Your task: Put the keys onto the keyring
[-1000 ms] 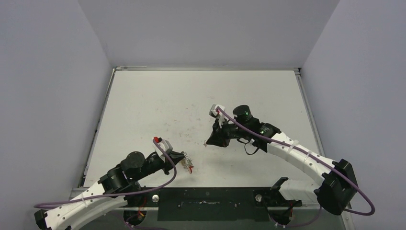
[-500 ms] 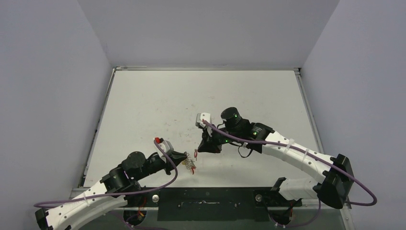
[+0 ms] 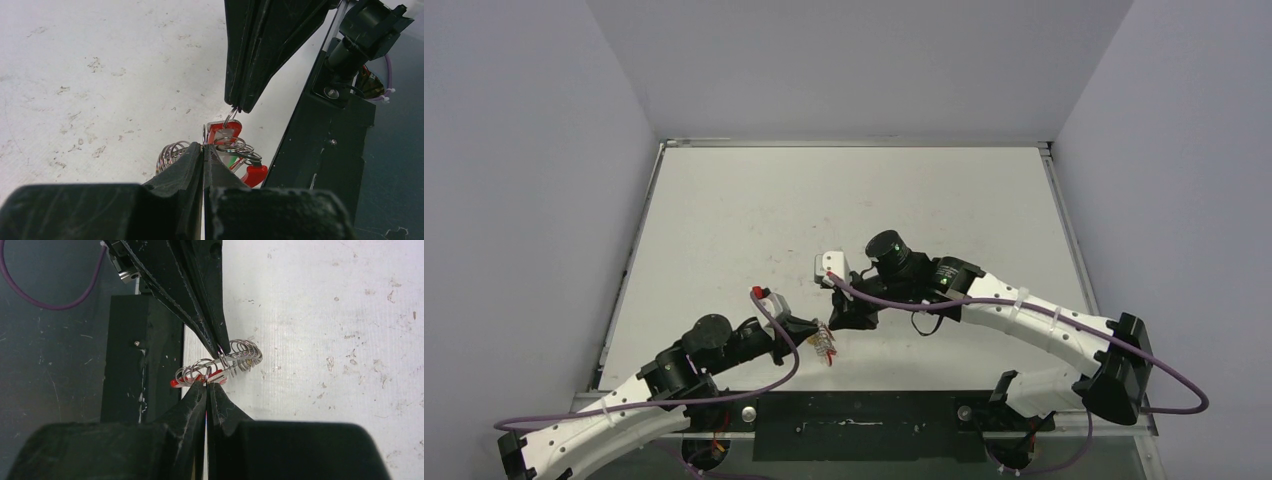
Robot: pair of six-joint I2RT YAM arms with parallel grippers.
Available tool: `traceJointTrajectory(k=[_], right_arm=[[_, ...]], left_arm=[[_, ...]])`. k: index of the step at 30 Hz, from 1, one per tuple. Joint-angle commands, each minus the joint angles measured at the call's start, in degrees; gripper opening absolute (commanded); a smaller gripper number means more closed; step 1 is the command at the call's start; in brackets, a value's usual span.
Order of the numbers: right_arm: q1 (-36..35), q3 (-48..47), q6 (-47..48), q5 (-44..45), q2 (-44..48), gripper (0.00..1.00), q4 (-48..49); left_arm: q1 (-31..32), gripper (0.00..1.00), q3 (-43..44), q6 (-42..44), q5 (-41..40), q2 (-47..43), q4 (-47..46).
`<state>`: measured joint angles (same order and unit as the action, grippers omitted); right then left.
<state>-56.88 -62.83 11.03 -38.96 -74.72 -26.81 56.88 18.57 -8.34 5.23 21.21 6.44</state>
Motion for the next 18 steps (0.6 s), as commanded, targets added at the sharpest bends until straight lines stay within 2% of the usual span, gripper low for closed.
traceJointTrajectory(k=[1,18], right_arm=[[-1.3,-3.3,1.6,1.6,-0.7,0.0,0.0],[-2.7,-5.9,-1.2,5.4,-3.4,0.0,2.1]], left_arm=[[-0.2,0.0,0.3,0.1,1.4,0.2,-5.6],[-0.2,0.0,0.2,-0.2,3.2,1.9,-7.8]])
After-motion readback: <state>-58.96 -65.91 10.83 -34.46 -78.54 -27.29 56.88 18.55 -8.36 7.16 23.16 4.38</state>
